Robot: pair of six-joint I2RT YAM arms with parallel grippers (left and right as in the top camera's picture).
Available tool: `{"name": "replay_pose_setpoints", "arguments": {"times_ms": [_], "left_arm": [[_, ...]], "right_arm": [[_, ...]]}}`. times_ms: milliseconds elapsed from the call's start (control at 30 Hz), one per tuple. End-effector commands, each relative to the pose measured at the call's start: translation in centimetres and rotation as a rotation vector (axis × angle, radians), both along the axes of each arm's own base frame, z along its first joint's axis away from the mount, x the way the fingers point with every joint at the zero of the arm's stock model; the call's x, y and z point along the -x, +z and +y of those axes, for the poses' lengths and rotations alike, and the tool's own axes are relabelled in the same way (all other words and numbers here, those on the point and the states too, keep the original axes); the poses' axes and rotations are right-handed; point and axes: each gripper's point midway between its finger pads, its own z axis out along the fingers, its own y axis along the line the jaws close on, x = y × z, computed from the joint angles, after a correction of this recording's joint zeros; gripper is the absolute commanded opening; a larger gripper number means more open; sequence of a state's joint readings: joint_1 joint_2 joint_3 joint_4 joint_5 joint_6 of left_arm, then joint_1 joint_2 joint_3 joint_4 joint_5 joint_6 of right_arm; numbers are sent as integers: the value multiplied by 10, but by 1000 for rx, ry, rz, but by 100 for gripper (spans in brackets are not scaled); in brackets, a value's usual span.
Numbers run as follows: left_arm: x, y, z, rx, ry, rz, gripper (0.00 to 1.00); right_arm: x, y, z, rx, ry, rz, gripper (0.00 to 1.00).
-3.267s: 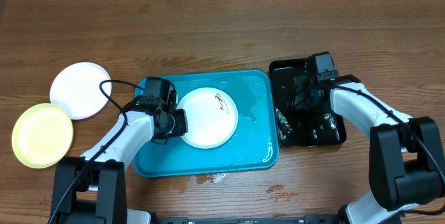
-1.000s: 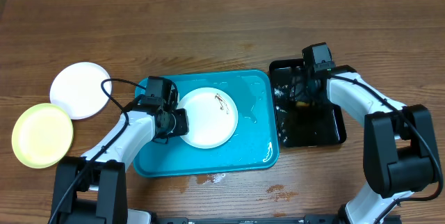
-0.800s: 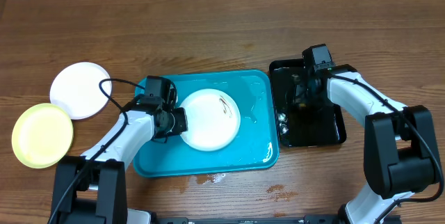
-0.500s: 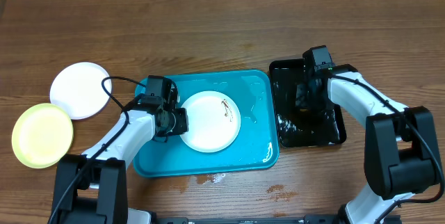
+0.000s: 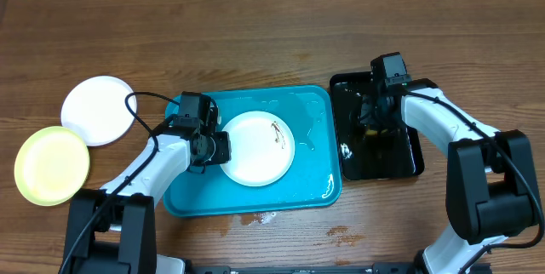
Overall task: Clean dirty plates on tray and stack at the side
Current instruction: 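Rinse the sponge in the black tray water with the right gripper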
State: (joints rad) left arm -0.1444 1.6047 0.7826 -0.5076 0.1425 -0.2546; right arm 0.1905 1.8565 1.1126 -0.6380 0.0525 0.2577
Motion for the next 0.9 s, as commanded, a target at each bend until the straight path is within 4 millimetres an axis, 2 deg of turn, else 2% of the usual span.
{"name": "replay_pose_setpoints", "arguments": {"times_ms": [0,133,200,233,267,367,500,533,600,767,867], "left_arm": [[22,-22,9,-51,1,91,30],[22,-22,9,-51,2,91,18],[22,-22,9,-51,2,91,16],[22,-22,9,-51,2,91,15],[22,-22,9,-51,2,92,15],[22,-22,9,-52,2,91,15],[22,-22,9,-51,2,91,11],[22,-22,9,-51,2,91,4],[22,-22,9,-52,2,91,4],[22,-22,9,-51,2,89,4],[20,-22,9,-50,2,84,4]], "right_arm": [[-1,2,0,-3,-1,-11,53],[5,-8,-1,-2,-1,-7,47],[7,-11,-2,-2,0,-4,27],[6,-9,-1,-2,1,-7,9],[4,-5,-1,-2,2,-11,4],[-5,21,0,-6,3,-31,4],[-15,67,3,-15,3,-73,4],[-15,78,3,-17,3,-80,4],[-5,98,2,-23,5,-68,4],[18,103,-2,-13,5,-5,4],[16,97,-1,-15,5,-13,4]]}}
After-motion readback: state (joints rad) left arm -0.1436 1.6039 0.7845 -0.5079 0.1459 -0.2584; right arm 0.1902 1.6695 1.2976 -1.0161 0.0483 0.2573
